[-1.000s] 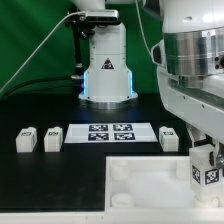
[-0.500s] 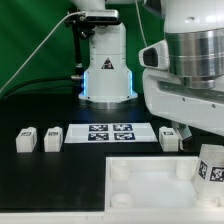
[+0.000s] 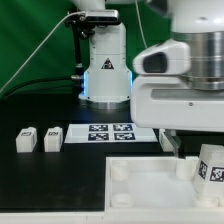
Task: Assemble one leg
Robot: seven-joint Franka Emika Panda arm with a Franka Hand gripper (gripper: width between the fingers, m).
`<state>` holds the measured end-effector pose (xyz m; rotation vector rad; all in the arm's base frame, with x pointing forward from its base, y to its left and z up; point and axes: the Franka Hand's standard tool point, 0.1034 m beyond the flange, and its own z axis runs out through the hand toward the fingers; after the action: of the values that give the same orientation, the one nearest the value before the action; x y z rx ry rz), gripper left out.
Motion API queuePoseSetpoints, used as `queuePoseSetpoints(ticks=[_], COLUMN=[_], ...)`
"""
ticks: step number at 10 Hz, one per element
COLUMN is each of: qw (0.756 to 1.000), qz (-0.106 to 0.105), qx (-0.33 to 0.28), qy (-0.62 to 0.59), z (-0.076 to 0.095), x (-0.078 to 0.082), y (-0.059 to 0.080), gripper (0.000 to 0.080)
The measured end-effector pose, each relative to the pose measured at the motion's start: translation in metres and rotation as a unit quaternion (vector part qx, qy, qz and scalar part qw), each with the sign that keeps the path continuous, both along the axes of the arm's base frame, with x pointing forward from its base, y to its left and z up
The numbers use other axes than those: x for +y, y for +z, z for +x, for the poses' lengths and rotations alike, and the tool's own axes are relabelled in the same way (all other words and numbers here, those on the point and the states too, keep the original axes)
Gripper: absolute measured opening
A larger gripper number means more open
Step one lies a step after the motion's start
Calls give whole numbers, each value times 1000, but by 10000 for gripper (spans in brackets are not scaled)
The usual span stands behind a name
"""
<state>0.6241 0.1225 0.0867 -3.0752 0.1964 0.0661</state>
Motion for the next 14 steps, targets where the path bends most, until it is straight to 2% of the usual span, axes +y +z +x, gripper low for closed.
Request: queuePoseSetpoints(ticks=[1, 2, 4, 5, 8, 9, 10, 12, 14], qw=[998, 1000, 1000, 1000, 985, 966, 934, 837, 788], qz=[4, 3, 3, 1, 0, 6, 10, 27, 31], qx=[-5, -3, -3, -1, 11, 20, 31, 45, 55], qy=[58, 31, 24, -2, -172, -257, -357, -545, -612], z=[0, 0, 0, 0, 0, 1, 2, 3, 4], x=[-4, -4, -4, -5, -5, -5, -5, -8, -8], y=[-1, -1, -1, -1, -1, -2, -2, -4, -4], gripper=[648, 648, 387, 294, 294, 294, 294, 294, 294])
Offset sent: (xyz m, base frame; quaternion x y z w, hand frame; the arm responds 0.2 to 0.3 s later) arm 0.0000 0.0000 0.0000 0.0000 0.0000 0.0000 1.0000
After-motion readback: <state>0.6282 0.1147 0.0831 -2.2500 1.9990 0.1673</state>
